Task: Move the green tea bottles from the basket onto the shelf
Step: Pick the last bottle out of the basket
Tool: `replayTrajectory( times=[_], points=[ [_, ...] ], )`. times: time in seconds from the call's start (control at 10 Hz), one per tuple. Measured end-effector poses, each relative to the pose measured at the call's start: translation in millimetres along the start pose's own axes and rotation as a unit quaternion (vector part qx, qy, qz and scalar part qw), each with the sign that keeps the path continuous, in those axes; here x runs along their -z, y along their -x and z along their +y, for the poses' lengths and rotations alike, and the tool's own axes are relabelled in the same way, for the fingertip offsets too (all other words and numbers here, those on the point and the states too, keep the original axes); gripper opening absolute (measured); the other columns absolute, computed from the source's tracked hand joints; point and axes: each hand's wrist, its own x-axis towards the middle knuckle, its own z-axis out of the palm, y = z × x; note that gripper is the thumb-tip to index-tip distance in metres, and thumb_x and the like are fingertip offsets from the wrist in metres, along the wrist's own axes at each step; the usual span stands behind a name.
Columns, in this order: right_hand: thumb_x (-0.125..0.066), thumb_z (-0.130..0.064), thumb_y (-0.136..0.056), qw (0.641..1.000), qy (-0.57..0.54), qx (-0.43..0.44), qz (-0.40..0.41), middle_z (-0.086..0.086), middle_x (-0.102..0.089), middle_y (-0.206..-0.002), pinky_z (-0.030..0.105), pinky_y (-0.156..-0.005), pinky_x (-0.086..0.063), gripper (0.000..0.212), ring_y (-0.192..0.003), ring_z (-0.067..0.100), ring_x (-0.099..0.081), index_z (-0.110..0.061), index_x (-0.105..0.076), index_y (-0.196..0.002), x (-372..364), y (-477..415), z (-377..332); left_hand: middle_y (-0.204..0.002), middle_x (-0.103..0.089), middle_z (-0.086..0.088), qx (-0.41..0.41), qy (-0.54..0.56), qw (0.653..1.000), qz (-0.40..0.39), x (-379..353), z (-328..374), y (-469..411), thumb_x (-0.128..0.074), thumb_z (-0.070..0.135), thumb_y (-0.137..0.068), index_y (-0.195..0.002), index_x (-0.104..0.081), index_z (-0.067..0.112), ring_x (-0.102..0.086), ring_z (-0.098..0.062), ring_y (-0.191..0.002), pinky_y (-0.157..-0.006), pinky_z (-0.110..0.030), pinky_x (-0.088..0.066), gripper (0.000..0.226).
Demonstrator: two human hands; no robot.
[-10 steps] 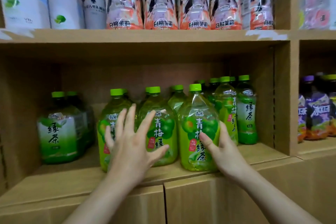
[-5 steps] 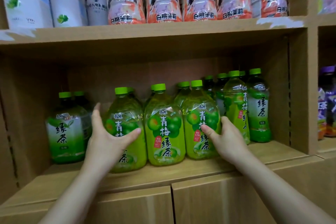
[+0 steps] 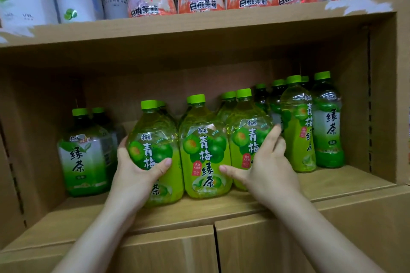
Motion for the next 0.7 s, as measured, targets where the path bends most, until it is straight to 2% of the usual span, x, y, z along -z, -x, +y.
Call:
replayTrajectory(
  times=[0.1,0.2,0.3,0.4,0.5,0.6,0.7],
  points=[
    [-0.046,-0.087,-0.048,1.0,0.028,0.007,0.012,0.018,-0.022,-0.153,0.041,-0.077,-0.052,0.145,-0.121,0.031,-0.053,-0.008,0.027,-0.144,1,-1,2,-0.146,-0.039,-0.004,-0.083,-0.135,0.985,0.072,-7,5,12,-0.08,0.026,-0.072,-0.145,-0.015,0.033,-0.038,-0.025,-0.132,-0.108,-0.041,-0.033,0.098],
    [-0.039,-0.089,-0.046,0.999,0.043,0.02,0.018,0.014,-0.032,-0.145,0.04,-0.072,-0.051,0.143,-0.115,0.028,-0.056,-0.008,0.025,-0.145,3,0,7,-0.156,-0.018,-0.008,-0.26,-0.34,0.9,0.079,-19,8,28,-0.079,0.032,-0.07,-0.145,-0.016,0.043,-0.018,-0.031,-0.141,-0.109,-0.057,-0.027,0.099],
    [-0.048,-0.086,-0.06,0.998,0.04,0.041,0.001,0.013,-0.031,-0.145,0.042,-0.076,-0.051,0.135,-0.113,0.029,-0.057,-0.013,0.028,-0.145,6,0,16,-0.157,-0.019,-0.004,-0.307,-0.498,0.811,0.01,-36,4,40,-0.061,0.066,-0.068,-0.138,-0.026,0.056,-0.008,-0.032,-0.143,-0.1,-0.071,-0.021,0.078],
    [-0.057,-0.07,-0.076,0.997,0.03,0.064,-0.038,0.015,-0.036,-0.144,0.043,-0.083,-0.05,0.125,-0.11,0.031,-0.059,-0.018,0.036,-0.142,13,1,27,-0.153,-0.031,-0.006,-0.269,-0.555,0.787,-0.021,-42,5,40,-0.066,0.07,-0.06,-0.13,-0.036,0.057,-0.01,-0.036,-0.141,-0.093,-0.076,-0.025,0.077],
    [-0.059,-0.056,-0.084,0.993,0.039,0.083,-0.07,0.016,-0.043,-0.139,0.041,-0.087,-0.049,0.117,-0.108,0.031,-0.059,-0.019,0.035,-0.143,22,2,37,-0.149,-0.038,-0.009,-0.242,-0.581,0.777,-0.016,-44,12,40,-0.076,0.062,-0.054,-0.128,-0.04,0.053,-0.018,-0.04,-0.138,-0.091,-0.075,-0.03,0.083],
    [-0.059,-0.047,-0.087,0.989,0.046,0.091,-0.108,0.013,-0.046,-0.136,0.04,-0.094,-0.045,0.106,-0.116,0.03,-0.054,-0.018,0.022,-0.149,29,9,47,-0.156,-0.021,-0.007,-0.219,-0.585,0.781,-0.02,-51,21,46,-0.071,0.06,-0.066,-0.134,-0.028,0.053,-0.003,-0.039,-0.143,-0.101,-0.072,-0.024,0.081],
    [-0.058,-0.042,-0.088,0.985,0.06,0.119,-0.112,0.01,-0.041,-0.146,0.037,-0.104,-0.04,0.089,-0.131,0.027,-0.044,-0.019,-0.004,-0.153,48,21,64,-0.159,-0.004,-0.004,-0.205,-0.563,0.8,-0.026,-50,29,54,-0.066,0.053,-0.078,-0.138,-0.021,0.052,0.01,-0.034,-0.144,-0.108,-0.066,-0.018,0.075]
  ],
)
